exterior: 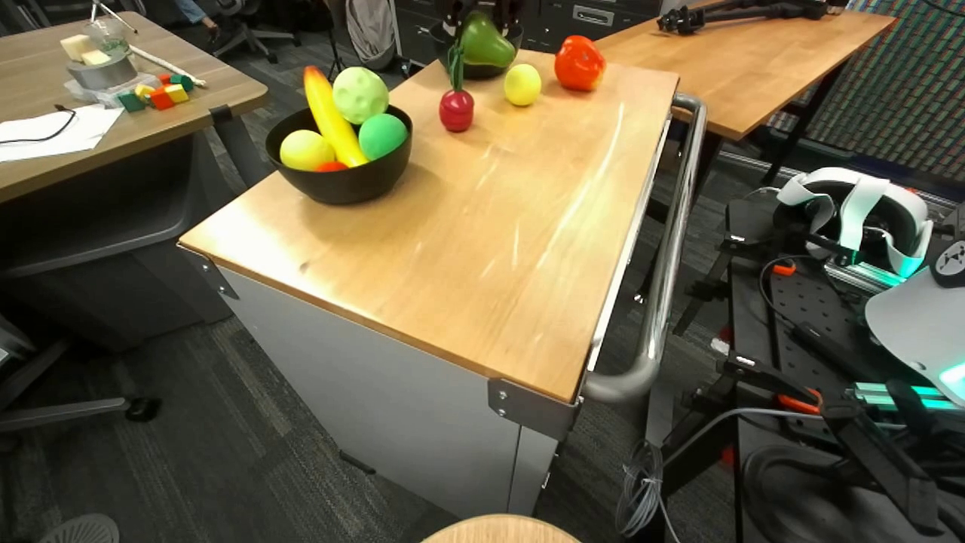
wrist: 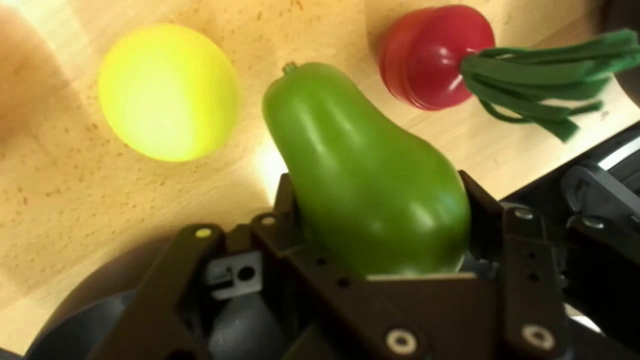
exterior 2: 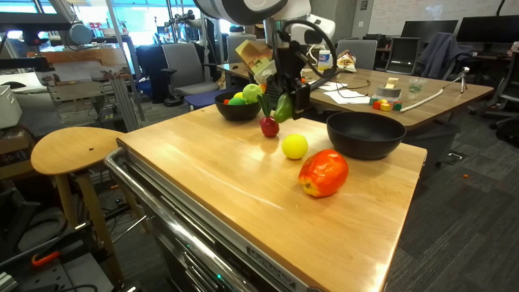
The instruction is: Take the fruits and vegetables out of the bowls and put them on the table
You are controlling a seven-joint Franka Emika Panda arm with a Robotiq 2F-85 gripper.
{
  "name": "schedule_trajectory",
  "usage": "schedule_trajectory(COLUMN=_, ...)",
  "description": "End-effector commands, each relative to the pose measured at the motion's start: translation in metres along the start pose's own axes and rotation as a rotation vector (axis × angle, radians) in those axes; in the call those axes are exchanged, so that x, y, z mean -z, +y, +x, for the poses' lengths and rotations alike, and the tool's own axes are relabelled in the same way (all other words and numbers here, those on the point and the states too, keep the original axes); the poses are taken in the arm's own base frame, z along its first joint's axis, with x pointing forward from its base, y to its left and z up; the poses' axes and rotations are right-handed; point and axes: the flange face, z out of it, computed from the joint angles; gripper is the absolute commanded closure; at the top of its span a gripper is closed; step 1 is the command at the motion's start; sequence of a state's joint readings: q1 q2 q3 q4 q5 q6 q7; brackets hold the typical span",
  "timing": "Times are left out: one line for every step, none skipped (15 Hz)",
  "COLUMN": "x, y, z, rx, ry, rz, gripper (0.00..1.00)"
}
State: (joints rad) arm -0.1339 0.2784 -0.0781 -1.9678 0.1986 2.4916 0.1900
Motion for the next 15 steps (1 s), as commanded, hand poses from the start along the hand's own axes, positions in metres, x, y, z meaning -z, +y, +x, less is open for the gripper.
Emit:
schedule_trajectory(x=-0.023, y=0.002, z=0.001, rx=0.0, ry=-0.003, rz=-0.041, gripper=0.53)
schedule_trajectory(x=-0.029, y=0.004, z=0.001, rx=-0.004, ry=-0.011, rz=-0.049, gripper=0.53)
schedule_trajectory(x=-0.036, y=0.006, z=0.001, rx=-0.007, ry=-0.013, rz=-0.055, gripper=0.53)
schedule_trajectory(x=-0.04, y=0.007, z=0.001, rx=-0.011, ry=-0.019, rz=-0.059, gripper=0.53)
schedule_trajectory(x=-0.044, y=0.009, z=0.001, rx=-0.016, ry=-0.021, rz=-0.061, gripper=0.53)
schedule_trajectory(x=-0.047, y=0.01, z=0.002, rx=-0.023, ry=-0.024, rz=-0.063, gripper=0.53)
schedule_trajectory(x=-0.047, y=0.011, z=0.004, rx=-0.029, ry=-0.023, rz=-0.064, gripper=0.39)
schedule_trajectory(x=-0.047, y=0.011, z=0.005, rx=-0.035, ry=-0.019, rz=-0.063, gripper=0.07)
schedule_trajectory(x=-0.044, y=0.01, z=0.006, rx=-0.043, ry=-0.016, rz=-0.063, gripper=0.07)
schedule_trajectory(x=-0.04, y=0.01, z=0.007, rx=-0.047, ry=-0.01, rz=-0.063, gripper=0.0)
schedule_trajectory(x=-0.033, y=0.01, z=0.007, rx=-0.05, ry=0.007, rz=-0.064, gripper=0.0)
schedule_trajectory(x=-0.024, y=0.011, z=0.007, rx=-0.047, ry=0.014, rz=-0.069, gripper=0.0)
schedule_trajectory(x=-0.01, y=0.011, z=0.005, rx=-0.035, ry=0.038, rz=-0.065, gripper=0.0)
schedule_trajectory(x=0.001, y=0.009, z=0.003, rx=-0.018, ry=0.058, rz=-0.057, gripper=0.0)
schedule_trajectory(x=0.015, y=0.005, z=0.001, rx=0.008, ry=0.085, rz=-0.045, gripper=0.0)
